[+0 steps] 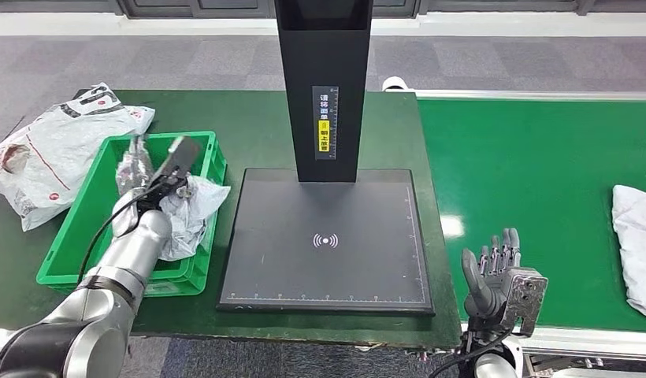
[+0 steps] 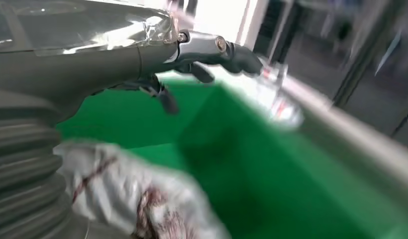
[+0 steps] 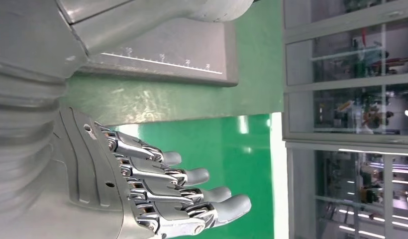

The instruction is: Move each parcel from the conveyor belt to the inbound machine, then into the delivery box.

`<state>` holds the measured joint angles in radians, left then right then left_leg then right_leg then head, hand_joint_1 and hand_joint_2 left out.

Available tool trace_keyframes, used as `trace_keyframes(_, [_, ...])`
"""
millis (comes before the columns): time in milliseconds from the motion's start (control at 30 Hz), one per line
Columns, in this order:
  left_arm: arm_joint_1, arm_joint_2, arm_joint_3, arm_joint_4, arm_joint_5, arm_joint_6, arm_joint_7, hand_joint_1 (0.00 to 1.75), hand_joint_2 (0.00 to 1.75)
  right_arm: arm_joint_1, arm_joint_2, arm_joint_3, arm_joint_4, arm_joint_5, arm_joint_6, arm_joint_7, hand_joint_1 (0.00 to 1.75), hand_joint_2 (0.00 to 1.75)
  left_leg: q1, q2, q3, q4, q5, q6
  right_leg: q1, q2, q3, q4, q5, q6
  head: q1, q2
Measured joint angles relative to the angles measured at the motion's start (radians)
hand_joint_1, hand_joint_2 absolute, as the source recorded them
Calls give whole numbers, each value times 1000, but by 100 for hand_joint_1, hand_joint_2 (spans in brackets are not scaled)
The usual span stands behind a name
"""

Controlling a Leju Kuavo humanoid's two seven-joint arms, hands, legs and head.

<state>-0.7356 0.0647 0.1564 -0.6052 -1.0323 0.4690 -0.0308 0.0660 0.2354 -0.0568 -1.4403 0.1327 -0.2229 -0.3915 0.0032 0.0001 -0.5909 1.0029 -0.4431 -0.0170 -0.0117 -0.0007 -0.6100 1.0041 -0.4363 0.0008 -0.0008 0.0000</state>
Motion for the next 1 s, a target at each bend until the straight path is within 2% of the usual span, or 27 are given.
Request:
trace_keyframes(67, [1,-5,49,-45,138,80,-104,0,0,5,-2,0,-1,5,-10,-4,0,0,0,0,-1,0,0,0,0,1,-1,0,0,0,0,0])
trace_keyframes(167, [2,-13,91,-122,291,162,-210,0,0,3,-6,0,-1,19,-29,-10,0,0,0,0,-1,0,0,0,0,0,-1,0,0,0,0,0])
trace_keyframes(267, [4,-21,101,-193,361,206,-261,0,0,-1,-10,0,-1,32,-38,-14,0,0,0,0,-2,0,-1,0,0,0,-1,0,0,0,0,0])
trace_keyframes(333, [14,-29,105,-236,400,219,-297,0,0,-3,-12,0,-1,49,-49,-17,0,87,0,0,-1,0,-1,0,0,0,-1,0,0,0,0,0])
trace_keyframes(400, [37,-45,102,-283,455,213,-337,0,87,-6,-15,0,-1,80,-72,-18,0,175,0,0,-1,0,-1,0,0,0,-1,0,0,0,0,0])
trace_keyframes(467, [72,-67,83,-339,508,171,-357,0,175,-12,-21,-1,-1,127,-105,-14,0,175,0,0,-1,0,-1,0,0,0,-1,-1,0,0,0,0])
trace_keyframes(533, [112,-89,39,-389,503,139,-344,0,175,-18,-27,-8,-1,176,-130,-3,0,175,0,0,-1,0,-2,0,0,0,-1,-1,-1,0,0,0])
trace_keyframes(633, [150,-111,-51,-423,411,157,-289,0,175,-27,-35,-31,-1,222,-138,15,0,175,0,-2,-2,0,-2,1,-1,-2,0,-1,-1,1,0,0])
trace_keyframes(733, [163,-123,-116,-429,397,170,-272,0,175,-36,-40,-50,-1,240,-134,19,0,175,0,0,-1,0,-2,1,-1,-1,0,-1,0,1,0,0])
trace_keyframes(800, [164,-127,-138,-429,427,143,-270,0,175,-38,-41,-61,-1,249,-133,20,0,175,0,1,-1,0,-2,1,-1,0,0,-1,0,1,0,0])
trace_keyframes(867, [164,-133,-148,-428,541,22,-288,0,175,-38,-45,-72,-1,271,-144,22,0,175,0,1,0,0,-2,1,-1,0,0,-1,0,1,0,0])
trace_keyframes(1000, [183,-162,-180,-430,866,-370,-398,0,175,-55,-64,-106,7,370,-220,29,0,175,0,-1,-1,0,-2,1,0,-2,0,-1,-1,1,0,0])
